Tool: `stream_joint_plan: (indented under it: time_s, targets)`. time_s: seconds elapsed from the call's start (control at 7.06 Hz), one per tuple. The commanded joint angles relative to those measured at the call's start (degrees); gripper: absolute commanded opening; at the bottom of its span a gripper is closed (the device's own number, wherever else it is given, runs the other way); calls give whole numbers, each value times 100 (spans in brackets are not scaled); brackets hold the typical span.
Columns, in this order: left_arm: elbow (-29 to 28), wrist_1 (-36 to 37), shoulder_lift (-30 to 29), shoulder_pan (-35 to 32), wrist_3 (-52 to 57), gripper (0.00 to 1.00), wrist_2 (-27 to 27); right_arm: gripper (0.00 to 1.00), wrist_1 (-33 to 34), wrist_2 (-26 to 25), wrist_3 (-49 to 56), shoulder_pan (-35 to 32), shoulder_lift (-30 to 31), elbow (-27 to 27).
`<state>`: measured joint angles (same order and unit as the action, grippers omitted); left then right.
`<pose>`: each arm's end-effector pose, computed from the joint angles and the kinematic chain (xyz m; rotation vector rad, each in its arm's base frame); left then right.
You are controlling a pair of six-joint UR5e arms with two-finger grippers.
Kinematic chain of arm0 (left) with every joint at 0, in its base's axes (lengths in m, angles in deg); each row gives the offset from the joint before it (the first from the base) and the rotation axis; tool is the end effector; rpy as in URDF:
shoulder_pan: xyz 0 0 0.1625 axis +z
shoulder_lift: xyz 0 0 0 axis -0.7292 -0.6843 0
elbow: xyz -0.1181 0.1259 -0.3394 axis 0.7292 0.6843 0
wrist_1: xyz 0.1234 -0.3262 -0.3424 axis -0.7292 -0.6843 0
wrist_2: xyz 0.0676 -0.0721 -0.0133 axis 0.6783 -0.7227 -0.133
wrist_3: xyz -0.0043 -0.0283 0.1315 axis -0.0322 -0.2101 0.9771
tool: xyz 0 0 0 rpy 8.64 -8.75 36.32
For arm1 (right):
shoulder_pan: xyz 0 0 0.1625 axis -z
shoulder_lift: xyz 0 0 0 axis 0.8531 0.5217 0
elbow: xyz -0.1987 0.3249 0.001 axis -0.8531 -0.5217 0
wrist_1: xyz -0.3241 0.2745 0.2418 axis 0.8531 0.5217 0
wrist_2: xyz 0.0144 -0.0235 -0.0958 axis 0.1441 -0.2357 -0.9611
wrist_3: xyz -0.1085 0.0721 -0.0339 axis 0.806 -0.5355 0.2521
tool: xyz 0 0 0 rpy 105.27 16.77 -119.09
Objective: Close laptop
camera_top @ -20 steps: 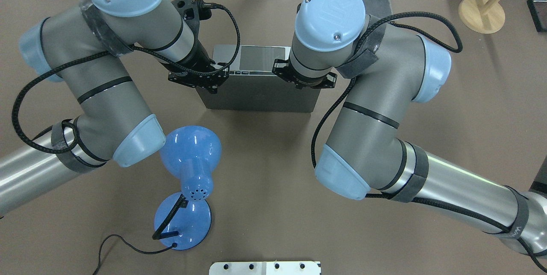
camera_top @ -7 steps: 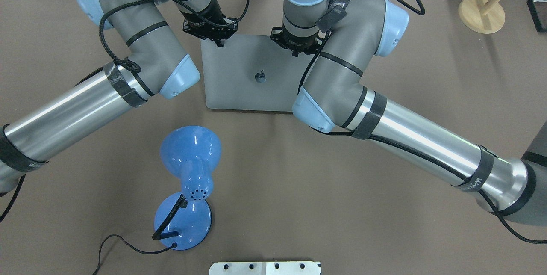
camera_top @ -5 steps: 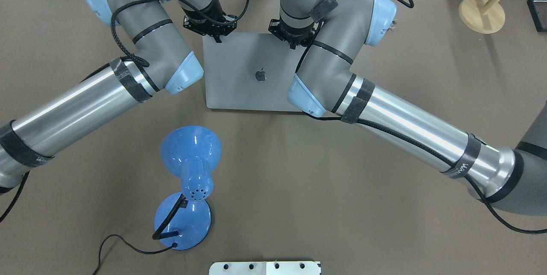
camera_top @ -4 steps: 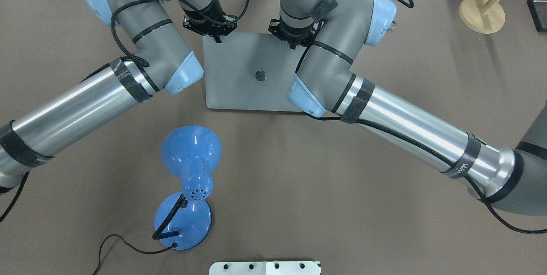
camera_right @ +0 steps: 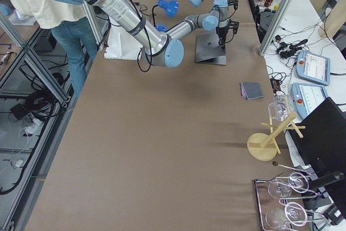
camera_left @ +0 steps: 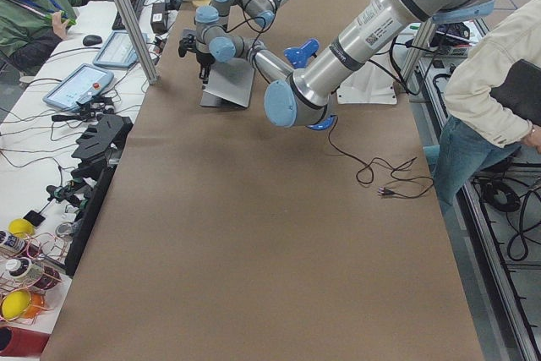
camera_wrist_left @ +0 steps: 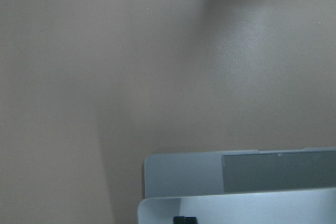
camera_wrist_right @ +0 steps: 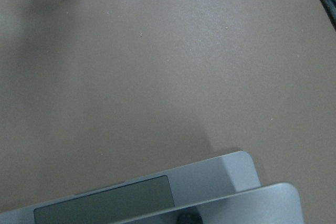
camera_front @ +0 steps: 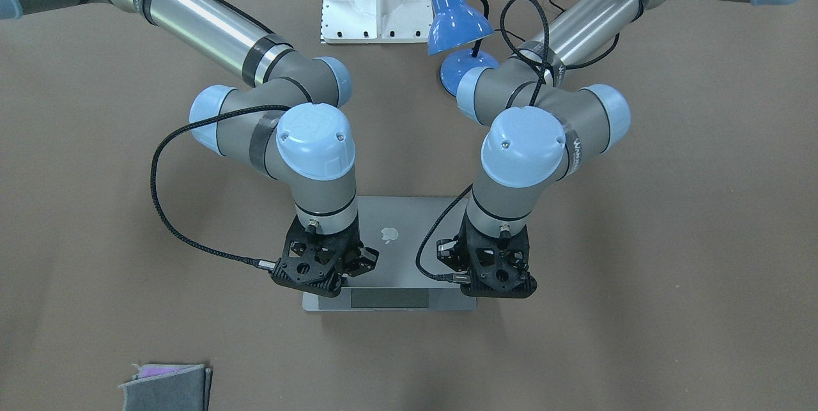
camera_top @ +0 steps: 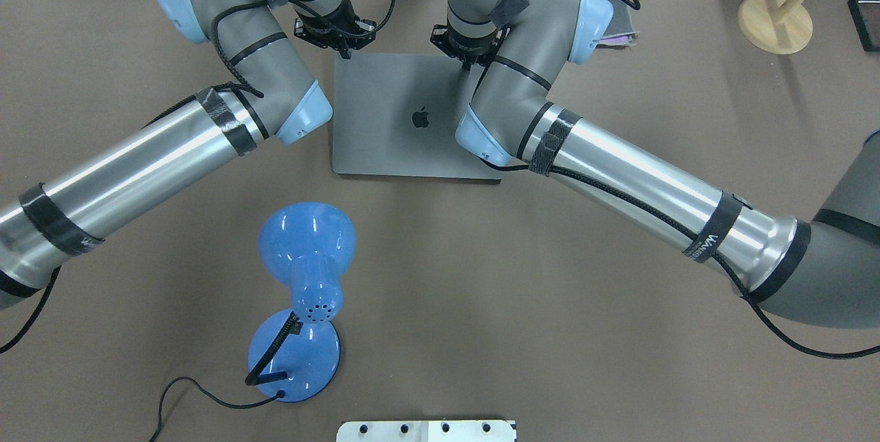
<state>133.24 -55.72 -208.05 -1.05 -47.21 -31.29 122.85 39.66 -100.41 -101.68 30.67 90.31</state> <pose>0.5323 -0.7131 0.1788 0.2562 0.8089 -0.0270 -0.5910 -0.6867 0.1592 0.1261 -0.7812 0.3864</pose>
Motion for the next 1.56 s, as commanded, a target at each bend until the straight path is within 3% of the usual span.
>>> stream_joint_plan:
  time_s: [0.0, 0.42, 0.85, 1.13, 1.27, 1.42]
  targets:
    - [-884, -636, -203, 75, 38, 0, 301, 0, -421, 0, 8, 6, -110, -543]
    - [-1274, -832, -274, 391, 29, 0, 714, 0, -783, -52, 25, 111, -119, -966]
    - [-1240, -842, -274, 436, 20, 0, 751, 0, -810, -44, 25, 111, -180, -967]
    - [-742, -755, -257, 218, 20, 0, 480, 0, -654, 139, -45, -142, -16, -347]
    - [-269, -432, -169, -10, 38, 55, -61, 6, -139, 497, 24, -439, 221, 214]
    - [563, -37, 197, -12, 38, 98, -197, 84, 32, 605, 182, -608, 737, 942]
